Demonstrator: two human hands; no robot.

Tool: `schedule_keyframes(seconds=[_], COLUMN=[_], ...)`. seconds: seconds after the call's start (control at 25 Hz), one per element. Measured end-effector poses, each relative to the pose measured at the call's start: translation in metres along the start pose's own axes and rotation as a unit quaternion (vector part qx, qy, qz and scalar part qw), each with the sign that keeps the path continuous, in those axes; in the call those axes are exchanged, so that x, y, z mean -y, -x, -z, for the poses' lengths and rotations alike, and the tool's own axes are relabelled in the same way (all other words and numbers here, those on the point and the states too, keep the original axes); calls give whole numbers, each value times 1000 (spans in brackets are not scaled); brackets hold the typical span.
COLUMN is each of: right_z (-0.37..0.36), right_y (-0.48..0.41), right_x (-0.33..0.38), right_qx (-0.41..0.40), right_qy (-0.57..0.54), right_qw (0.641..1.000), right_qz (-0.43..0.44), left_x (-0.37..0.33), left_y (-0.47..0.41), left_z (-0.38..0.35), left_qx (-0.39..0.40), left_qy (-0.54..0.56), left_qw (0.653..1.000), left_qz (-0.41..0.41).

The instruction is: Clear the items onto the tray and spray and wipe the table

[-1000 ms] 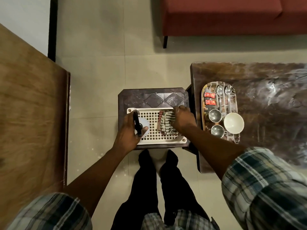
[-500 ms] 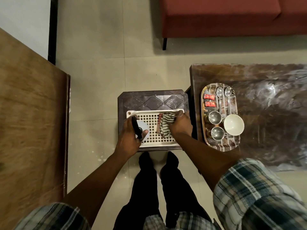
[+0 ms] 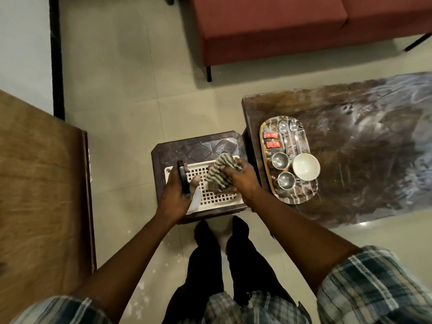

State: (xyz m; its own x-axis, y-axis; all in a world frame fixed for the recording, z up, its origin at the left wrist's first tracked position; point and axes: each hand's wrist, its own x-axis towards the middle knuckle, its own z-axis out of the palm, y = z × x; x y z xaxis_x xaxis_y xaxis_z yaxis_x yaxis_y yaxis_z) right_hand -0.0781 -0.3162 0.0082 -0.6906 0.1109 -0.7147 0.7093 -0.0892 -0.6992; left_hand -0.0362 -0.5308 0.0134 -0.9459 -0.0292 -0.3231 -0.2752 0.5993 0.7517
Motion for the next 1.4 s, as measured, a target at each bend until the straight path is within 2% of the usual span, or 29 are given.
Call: schedule_keyframes(seconds=[0.08,0.24,0.4,0.56,0.72,0.84,1.0,1.2,1.4], right_z=[21,76,152,236,347,427,533,631,736], right_y=[24,76,126,151,165,183,207,209,187], right_x=[16,48,68,58,35,26,32,49,67], right_qx=[13,-9,-29,-42,-59,-74,-108,-167,-176], right_qy=[-122,-274,-318,-378,-392,-382,-378,-364,-375], right_qw=[992,962,947,921,912,914,909,907,901], right_qz=[-9,16,40,81,100,116,135,131,128], left_x=[-30,-101,-197,-263,-320,-358,-427,-501,-563], left_y=[6,14,30,53,92,121,146,140,106], left_z=[2,3,-17,-67,-148,-210,-288,-365,-447], left_qx=[-4,2,-5,21,10,27,61,93,108], left_qy=[21,99,133,143,147,217,235,205,188], left_qw=[999,989,976,972,975,969,963,961,965], left_qz=[-47,-110,-172,-186,-168,-118,-117,-159,-146])
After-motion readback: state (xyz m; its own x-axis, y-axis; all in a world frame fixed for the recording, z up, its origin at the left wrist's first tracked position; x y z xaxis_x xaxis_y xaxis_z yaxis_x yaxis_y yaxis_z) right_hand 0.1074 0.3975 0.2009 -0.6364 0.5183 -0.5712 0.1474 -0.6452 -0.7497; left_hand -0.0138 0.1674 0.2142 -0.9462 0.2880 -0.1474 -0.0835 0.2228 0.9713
